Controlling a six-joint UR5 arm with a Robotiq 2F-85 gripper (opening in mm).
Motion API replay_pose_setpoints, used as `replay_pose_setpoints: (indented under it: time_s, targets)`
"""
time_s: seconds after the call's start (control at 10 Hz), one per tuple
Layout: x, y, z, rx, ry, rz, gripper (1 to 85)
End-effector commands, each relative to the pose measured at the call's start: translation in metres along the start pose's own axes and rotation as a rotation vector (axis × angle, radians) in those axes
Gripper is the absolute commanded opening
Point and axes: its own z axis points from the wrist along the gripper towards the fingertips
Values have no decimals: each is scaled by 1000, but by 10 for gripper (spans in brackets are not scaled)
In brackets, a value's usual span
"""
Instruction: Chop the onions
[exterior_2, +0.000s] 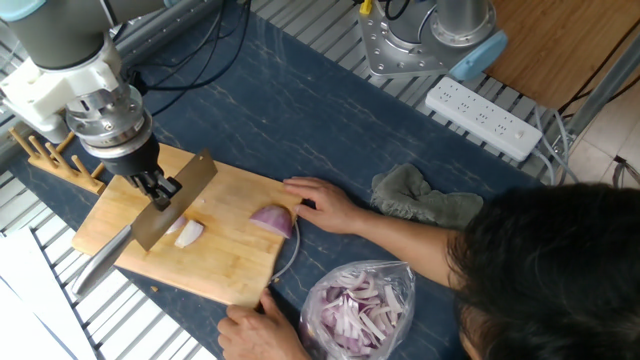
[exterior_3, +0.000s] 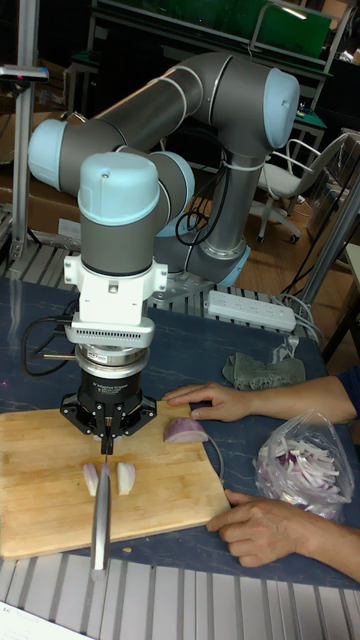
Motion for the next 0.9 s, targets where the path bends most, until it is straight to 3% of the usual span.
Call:
replay_pose_setpoints:
  time_s: [0.0,0.8]
  targets:
    - [-1,1,-2,-10,-6,5,10]
    - [0,-2,-3,-13,-8,-4,10]
